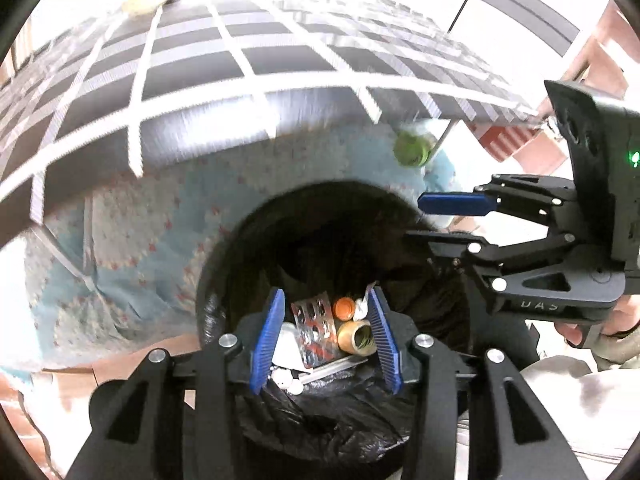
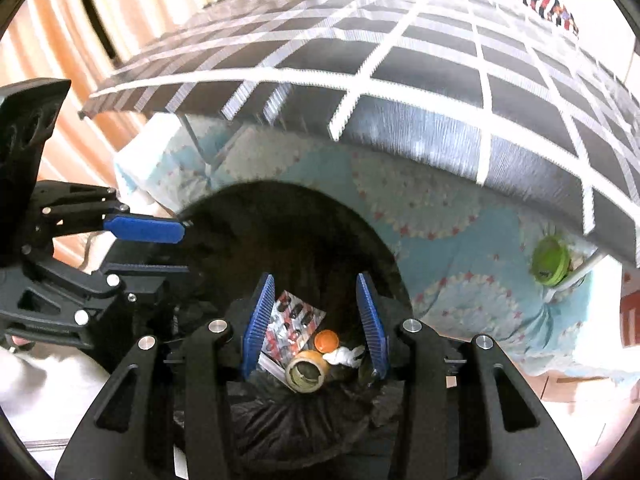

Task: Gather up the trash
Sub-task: 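Move both open tools back over the paper roll and small white box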

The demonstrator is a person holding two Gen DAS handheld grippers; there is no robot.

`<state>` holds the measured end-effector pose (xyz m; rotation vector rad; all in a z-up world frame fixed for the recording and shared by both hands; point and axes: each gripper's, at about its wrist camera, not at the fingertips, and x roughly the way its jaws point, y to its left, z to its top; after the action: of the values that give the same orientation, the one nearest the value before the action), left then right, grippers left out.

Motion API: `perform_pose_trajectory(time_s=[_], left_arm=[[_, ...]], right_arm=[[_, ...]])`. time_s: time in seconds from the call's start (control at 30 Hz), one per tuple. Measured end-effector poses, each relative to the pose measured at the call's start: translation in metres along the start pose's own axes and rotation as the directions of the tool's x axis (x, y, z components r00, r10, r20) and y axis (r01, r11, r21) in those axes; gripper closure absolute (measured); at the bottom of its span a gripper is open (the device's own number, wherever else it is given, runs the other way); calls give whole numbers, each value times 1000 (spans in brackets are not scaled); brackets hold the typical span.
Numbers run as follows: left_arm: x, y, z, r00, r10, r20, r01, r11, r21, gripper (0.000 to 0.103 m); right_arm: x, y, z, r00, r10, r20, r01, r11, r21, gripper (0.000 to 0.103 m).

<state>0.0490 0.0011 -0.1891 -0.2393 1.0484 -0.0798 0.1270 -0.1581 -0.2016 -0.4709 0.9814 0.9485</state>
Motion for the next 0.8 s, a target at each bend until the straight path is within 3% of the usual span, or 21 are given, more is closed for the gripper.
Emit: perform_pose_trajectory(time_s=[0.37, 0.6, 0.8], left_arm=[[-69, -11, 29, 986, 6, 167, -14, 999, 51, 57], [-89, -10, 49, 976, 3, 219, -20, 997, 77, 57], [-99, 10, 70, 963, 42, 266, -55, 998, 41, 57]], right_arm=[[-60, 10, 28, 988, -2, 155, 10, 999, -47, 61], [-82, 14, 50, 976, 5, 218, 14, 996, -87, 61], [-86, 12, 73, 967, -18, 253, 45, 994, -104, 60]])
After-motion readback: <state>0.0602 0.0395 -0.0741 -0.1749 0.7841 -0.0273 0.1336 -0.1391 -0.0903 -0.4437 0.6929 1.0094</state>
